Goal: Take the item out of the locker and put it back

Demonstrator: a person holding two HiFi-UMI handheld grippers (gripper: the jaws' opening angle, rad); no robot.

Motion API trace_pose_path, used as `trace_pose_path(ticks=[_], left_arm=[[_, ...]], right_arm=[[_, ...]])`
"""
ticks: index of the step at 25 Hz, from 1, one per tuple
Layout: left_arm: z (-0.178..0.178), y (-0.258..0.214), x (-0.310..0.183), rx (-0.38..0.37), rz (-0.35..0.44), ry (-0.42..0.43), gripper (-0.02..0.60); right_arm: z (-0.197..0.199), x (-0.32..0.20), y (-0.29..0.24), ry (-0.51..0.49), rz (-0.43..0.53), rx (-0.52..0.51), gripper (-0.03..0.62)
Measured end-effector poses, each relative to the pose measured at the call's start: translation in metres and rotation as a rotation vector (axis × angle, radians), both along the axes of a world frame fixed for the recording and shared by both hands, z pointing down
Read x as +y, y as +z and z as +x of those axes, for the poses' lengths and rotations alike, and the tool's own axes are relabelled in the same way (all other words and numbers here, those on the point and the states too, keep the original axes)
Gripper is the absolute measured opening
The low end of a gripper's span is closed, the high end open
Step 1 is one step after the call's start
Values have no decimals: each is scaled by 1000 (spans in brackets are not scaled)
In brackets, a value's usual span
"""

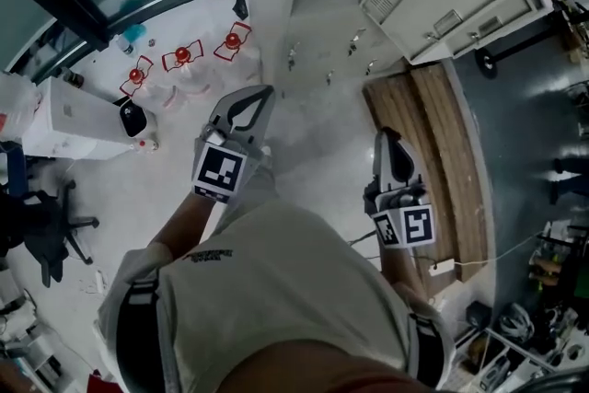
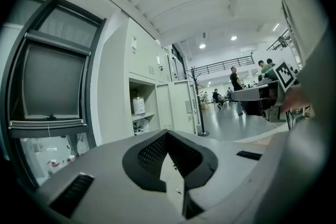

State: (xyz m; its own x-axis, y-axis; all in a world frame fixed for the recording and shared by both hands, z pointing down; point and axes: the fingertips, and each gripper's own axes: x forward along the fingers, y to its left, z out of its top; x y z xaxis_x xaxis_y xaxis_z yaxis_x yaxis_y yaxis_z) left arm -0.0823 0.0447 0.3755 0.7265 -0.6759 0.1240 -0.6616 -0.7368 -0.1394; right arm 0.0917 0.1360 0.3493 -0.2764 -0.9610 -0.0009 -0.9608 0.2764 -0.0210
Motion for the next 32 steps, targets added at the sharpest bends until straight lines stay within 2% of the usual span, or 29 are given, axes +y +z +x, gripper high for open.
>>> trace_pose_path(ticks=[8,20,25,32], left_arm=[[6,1,-74,-26,2,29,12],[37,-33,-160,26,22,100,12],[50,-52,-184,39,59,103,14],[66,-68,-198,47,89,82,12]], right_arm=[[-3,-78,-6,11,15,8,3],[4,-181,-29,39,56,12,3],[10,-212,-47,22,96,4,3],[16,-230,-61,-22,125,4,3]])
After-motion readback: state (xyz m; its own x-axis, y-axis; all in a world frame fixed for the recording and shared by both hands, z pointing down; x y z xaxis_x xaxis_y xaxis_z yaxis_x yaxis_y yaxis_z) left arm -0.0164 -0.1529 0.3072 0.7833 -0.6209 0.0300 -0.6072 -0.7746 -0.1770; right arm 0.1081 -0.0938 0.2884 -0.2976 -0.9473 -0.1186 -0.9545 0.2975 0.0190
